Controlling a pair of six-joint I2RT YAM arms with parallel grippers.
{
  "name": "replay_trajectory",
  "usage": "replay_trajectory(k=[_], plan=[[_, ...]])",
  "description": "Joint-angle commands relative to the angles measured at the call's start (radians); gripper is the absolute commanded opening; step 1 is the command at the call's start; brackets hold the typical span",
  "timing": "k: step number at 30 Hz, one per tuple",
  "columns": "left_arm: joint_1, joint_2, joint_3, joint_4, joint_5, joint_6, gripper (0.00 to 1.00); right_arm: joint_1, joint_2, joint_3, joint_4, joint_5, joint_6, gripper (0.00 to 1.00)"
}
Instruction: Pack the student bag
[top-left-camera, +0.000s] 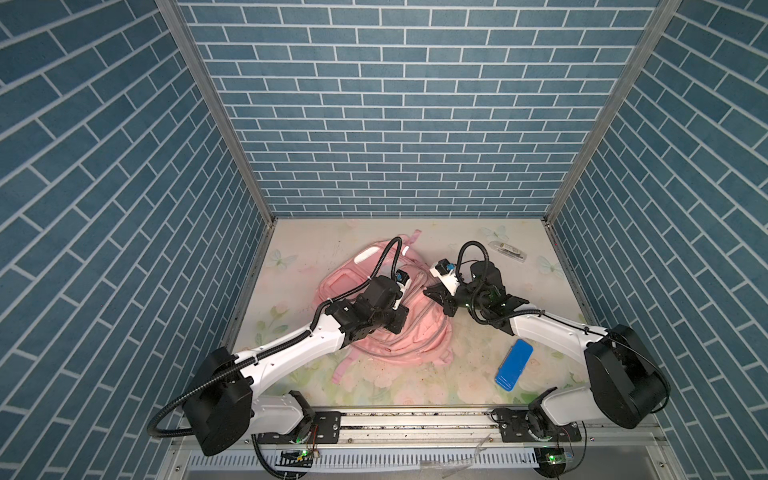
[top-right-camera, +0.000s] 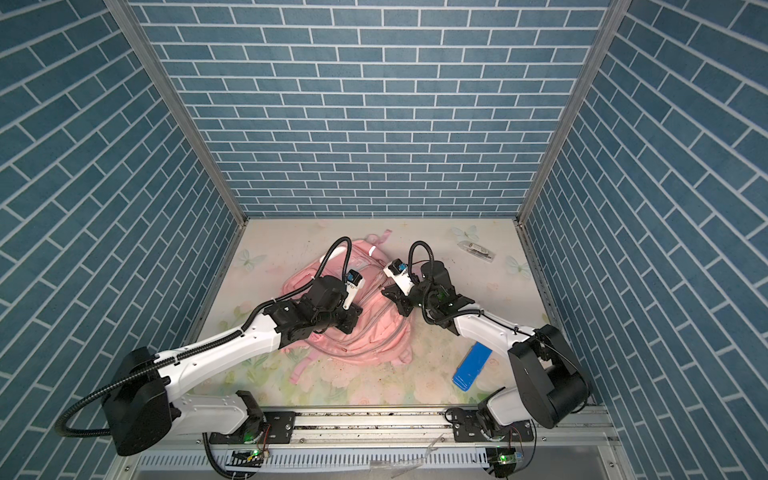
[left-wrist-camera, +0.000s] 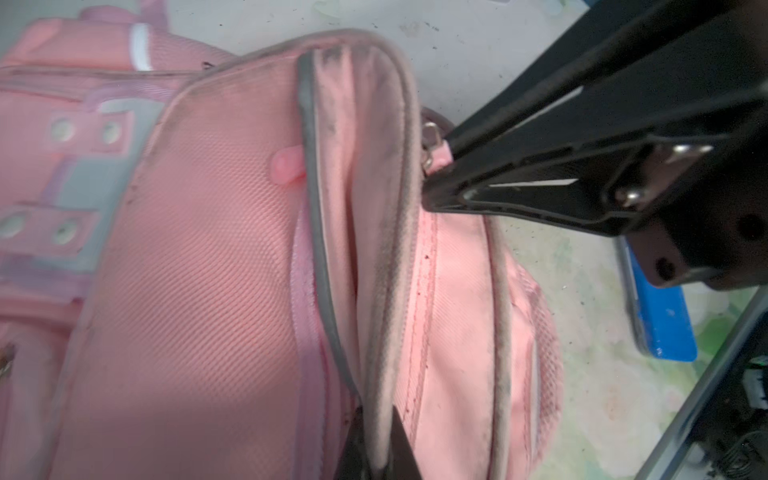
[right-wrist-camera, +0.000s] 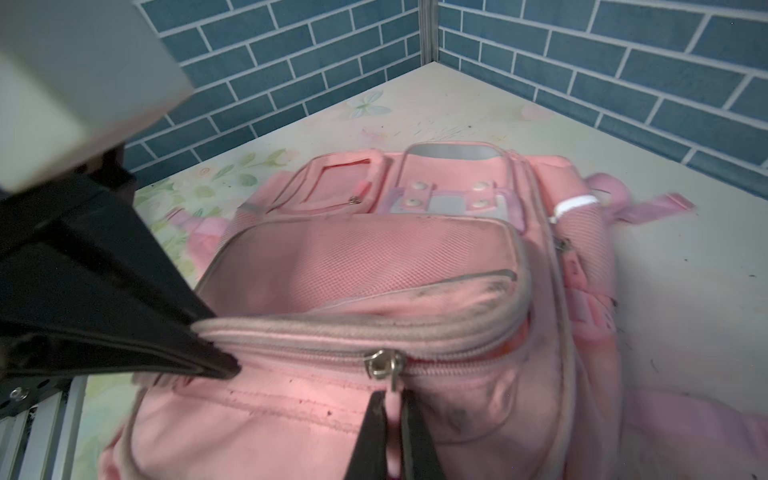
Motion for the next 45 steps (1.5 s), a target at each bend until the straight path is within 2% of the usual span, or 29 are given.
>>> replay_trajectory(k=[1, 5, 12, 17, 19, 20, 22, 24, 26, 29, 32, 37, 41, 45], plan=[[-0.013, 0.036, 0.062, 0.142, 0.089, -0.038, 0.00, -0.041, 0.012, 0.032, -0.028, -0.007, -0.071, 0.00], [0.032, 0.067, 0.079, 0.172, 0.126, -0.052, 0.00, -0.047, 0.005, 0.032, -0.073, -0.055, -0.139, 0.00], [0.068, 0.066, 0.097, 0.196, 0.149, -0.072, 0.00, 0.012, -0.038, -0.028, -0.049, -0.122, -0.130, 0.00], [0.068, 0.080, 0.112, 0.184, 0.164, -0.071, 0.00, 0.058, -0.043, -0.046, -0.028, -0.116, -0.085, 0.00], [0.068, 0.063, 0.099, 0.177, 0.162, -0.077, 0.00, 0.059, -0.053, -0.073, 0.014, -0.076, -0.052, 0.00], [0.068, 0.049, 0.094, 0.166, 0.157, -0.076, 0.05, 0.058, -0.056, -0.087, 0.030, -0.058, -0.044, 0.00], [0.074, 0.008, 0.090, 0.110, 0.157, -0.081, 0.24, 0.052, -0.066, -0.107, 0.057, -0.032, -0.024, 0.00], [0.083, -0.040, 0.084, 0.054, 0.155, -0.087, 0.36, 0.046, -0.072, -0.129, 0.093, -0.034, -0.012, 0.00], [0.098, -0.085, 0.072, 0.023, 0.156, -0.103, 0.45, 0.045, -0.073, -0.147, 0.129, -0.039, -0.013, 0.00], [0.122, -0.097, 0.095, 0.015, 0.157, -0.140, 0.49, 0.050, -0.065, -0.172, 0.179, -0.030, -0.015, 0.00], [0.127, -0.012, 0.200, -0.043, 0.162, -0.131, 0.51, 0.066, -0.072, -0.201, 0.233, -0.001, -0.038, 0.00], [0.126, 0.237, 0.477, -0.258, 0.150, -0.106, 0.53, 0.084, -0.091, -0.265, 0.322, 0.070, -0.078, 0.00], [0.120, 0.345, 0.577, -0.307, 0.146, -0.113, 0.53, 0.089, -0.111, -0.315, 0.406, 0.104, -0.100, 0.00], [0.086, 0.432, 0.679, -0.379, 0.087, -0.096, 0.54, 0.100, -0.106, -0.323, 0.413, 0.126, -0.137, 0.00]])
